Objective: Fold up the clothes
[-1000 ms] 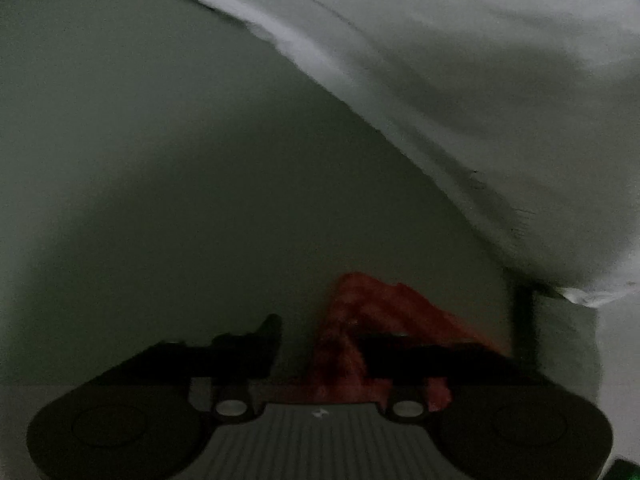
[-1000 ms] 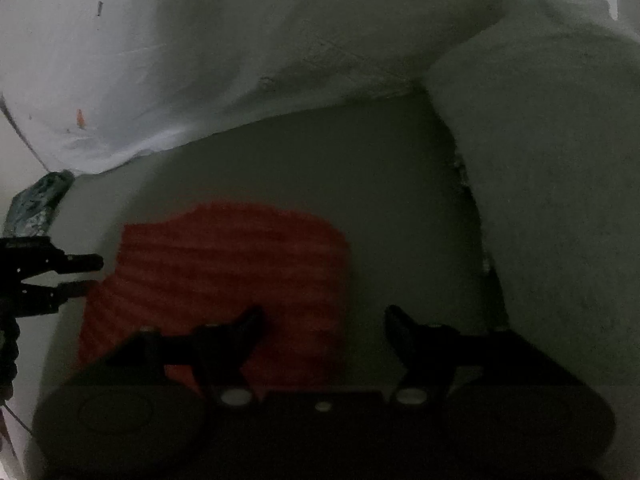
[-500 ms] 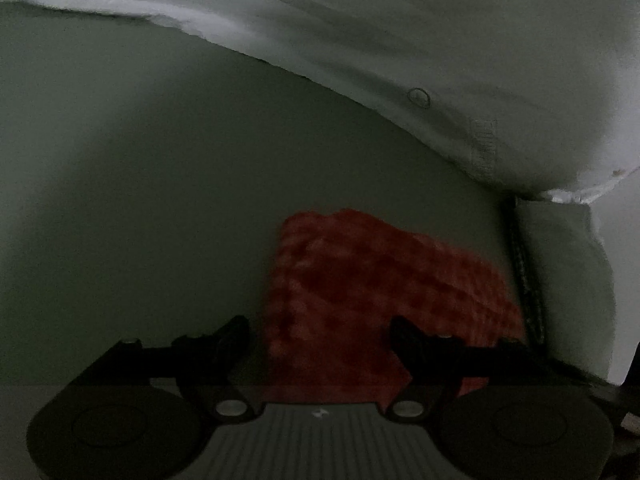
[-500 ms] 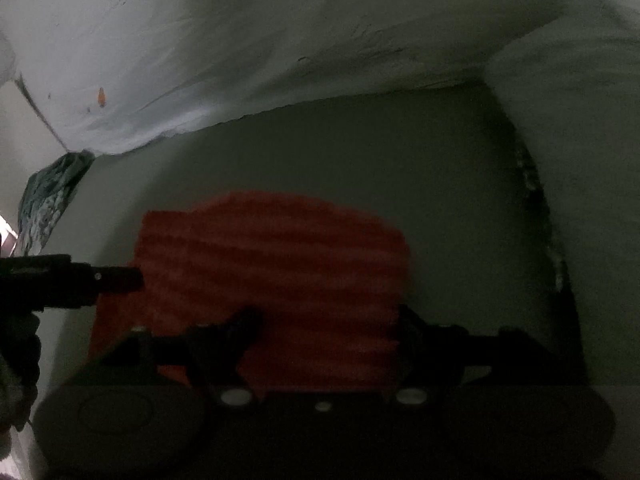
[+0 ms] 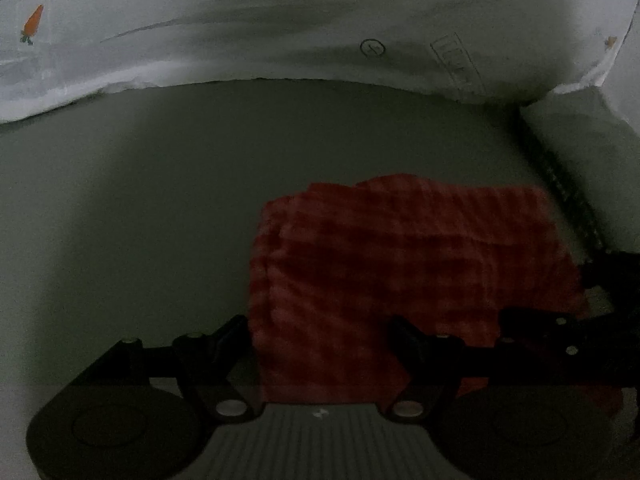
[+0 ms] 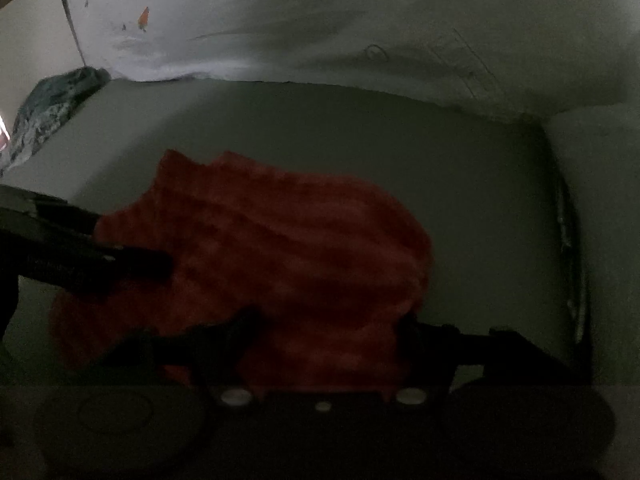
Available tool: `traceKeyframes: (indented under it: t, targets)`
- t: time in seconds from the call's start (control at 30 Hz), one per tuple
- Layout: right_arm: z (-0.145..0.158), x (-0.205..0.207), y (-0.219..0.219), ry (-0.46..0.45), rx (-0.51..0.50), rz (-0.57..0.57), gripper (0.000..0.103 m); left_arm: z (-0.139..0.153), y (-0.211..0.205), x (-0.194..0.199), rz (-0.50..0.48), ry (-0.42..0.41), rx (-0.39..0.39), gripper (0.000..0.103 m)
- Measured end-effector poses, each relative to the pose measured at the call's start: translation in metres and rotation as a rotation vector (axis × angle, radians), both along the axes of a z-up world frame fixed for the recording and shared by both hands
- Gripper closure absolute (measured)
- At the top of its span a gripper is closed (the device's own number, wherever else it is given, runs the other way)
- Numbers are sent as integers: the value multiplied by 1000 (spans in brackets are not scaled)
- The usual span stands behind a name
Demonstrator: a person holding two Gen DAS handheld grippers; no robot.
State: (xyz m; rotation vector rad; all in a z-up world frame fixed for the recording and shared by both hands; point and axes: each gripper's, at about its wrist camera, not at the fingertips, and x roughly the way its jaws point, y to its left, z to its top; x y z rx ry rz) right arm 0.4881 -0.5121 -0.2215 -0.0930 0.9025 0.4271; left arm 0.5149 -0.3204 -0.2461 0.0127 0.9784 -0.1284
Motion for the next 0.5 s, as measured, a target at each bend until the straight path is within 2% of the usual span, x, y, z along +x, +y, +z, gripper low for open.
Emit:
traceKeyframes:
  t: [0.23, 0.3, 0.37, 0.4, 0.5]
  targets:
    - [0, 0, 7, -11, -8, -3, 50, -1, -8, -1, -15, -8, 37, 45]
    - [0, -2, 14, -20, -33, 29, 63, -1, -13, -2, -22, -13, 38, 52]
    - [2, -4, 18, -22, -41, 31, 73, -1, -18, -4, -30, -21, 40, 67]
    - [2, -5, 19, -22, -41, 24, 78, 0, -21, -5, -34, -25, 41, 70]
    - [5, -11, 25, -41, -58, 4, 94, 1, -24, -7, -5, -43, 29, 91]
